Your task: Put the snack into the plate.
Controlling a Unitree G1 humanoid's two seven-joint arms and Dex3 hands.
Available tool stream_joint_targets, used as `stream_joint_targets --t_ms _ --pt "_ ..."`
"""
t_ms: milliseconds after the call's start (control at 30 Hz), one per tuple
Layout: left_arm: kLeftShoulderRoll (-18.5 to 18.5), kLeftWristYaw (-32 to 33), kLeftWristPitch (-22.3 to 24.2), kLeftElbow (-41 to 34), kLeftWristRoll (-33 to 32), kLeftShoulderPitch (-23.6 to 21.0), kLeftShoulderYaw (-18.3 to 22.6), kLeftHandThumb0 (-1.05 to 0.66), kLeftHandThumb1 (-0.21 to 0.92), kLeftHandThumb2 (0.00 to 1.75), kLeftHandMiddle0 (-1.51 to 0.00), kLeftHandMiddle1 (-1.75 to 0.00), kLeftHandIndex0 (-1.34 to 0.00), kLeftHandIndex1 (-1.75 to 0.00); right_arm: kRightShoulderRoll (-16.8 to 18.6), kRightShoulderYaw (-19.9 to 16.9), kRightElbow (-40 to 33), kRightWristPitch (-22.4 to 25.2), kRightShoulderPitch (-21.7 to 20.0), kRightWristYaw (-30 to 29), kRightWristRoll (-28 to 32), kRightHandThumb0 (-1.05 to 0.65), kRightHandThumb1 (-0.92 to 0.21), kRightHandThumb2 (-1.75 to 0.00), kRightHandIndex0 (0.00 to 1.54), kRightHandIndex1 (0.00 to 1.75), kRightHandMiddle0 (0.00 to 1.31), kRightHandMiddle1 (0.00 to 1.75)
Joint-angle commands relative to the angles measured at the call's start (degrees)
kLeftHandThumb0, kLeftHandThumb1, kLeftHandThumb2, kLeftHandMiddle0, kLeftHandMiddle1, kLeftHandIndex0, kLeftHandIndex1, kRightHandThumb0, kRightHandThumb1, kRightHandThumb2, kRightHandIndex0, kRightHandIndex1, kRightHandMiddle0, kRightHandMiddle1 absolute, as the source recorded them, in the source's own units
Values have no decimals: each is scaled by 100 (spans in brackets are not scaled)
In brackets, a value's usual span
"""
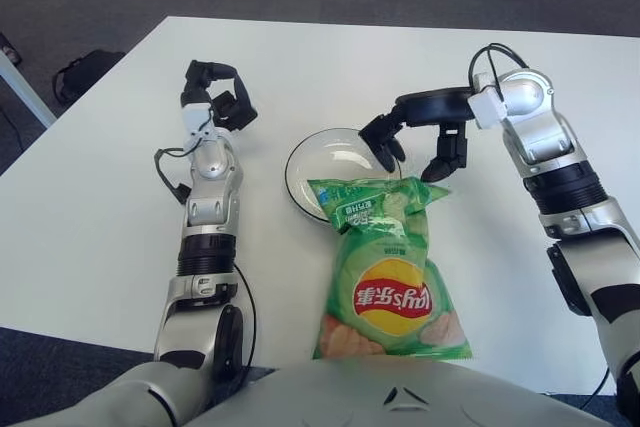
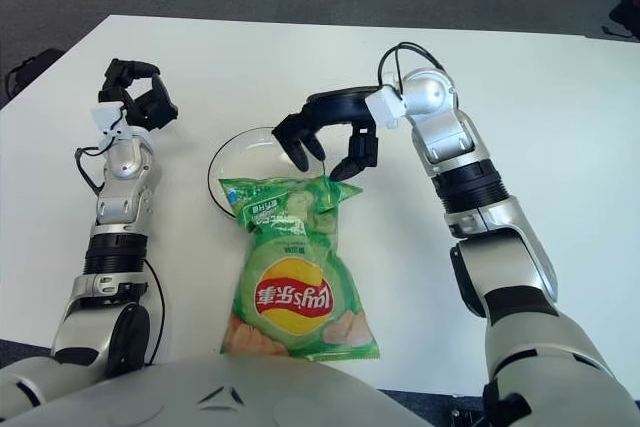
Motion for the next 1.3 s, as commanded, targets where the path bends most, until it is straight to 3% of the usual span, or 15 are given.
stream_joint_targets --t_ms 0,300,433,500,633,833,900,1000,1067,1267 --pt "10 72 -74 51 42 -17 54 -44 44 117 -117 -175 -52 -175 -232 -201 -111 298 -103 -84 27 -1 -19 -138 65 164 65 161" --pt "9 98 -126 30 30 13 94 -44 43 117 -117 -175 -52 -175 -769 -509 281 158 -379 -517 -448 -1 -14 -143 69 163 69 160" --pt "12 69 -120 19 4 22 110 -44 43 117 -116 -175 -52 -175 -959 -463 -41 616 -305 -533 -597 -1 -13 -143 70 163 70 160" --pt "11 33 -145 16 -17 33 106 -44 43 117 -116 -175 -52 -175 -883 -494 -191 582 -139 -1020 -874 -1 -13 -144 70 163 70 160" --pt "22 -14 -188 25 -41 39 103 -44 43 117 -115 -175 -52 -175 -946 -513 -773 1230 -140 -1107 -923 -1 -12 -145 70 163 70 161" --pt "42 -97 -164 -27 -47 51 81 -45 42 118 -115 -175 -53 -175 -812 -543 -906 1271 80 -1507 -949 -1 -9 -152 70 168 70 165" --pt "53 -143 -163 -37 -62 55 79 -45 41 119 -115 -175 -54 -175 -743 -560 -904 1151 136 -1696 -953 -1 7 -165 85 172 85 149" --pt "67 -198 -191 -36 -62 60 75 -45 41 120 -115 -175 -54 -175 -568 -459 -489 792 -12 -1979 -1064 -1 14 -172 92 174 92 142" --pt "97 -290 -251 -23 -63 62 50 -45 41 120 -115 -175 -54 -175 -436 -350 114 511 -253 -2100 -1171 -1 5 -166 82 173 82 156" --pt "245 -671 -512 24 -79 95 -18 -45 42 118 -115 -175 -53 -175 -426 -380 186 479 -262 -1997 -1039 -1 -6 -155 72 169 72 165"
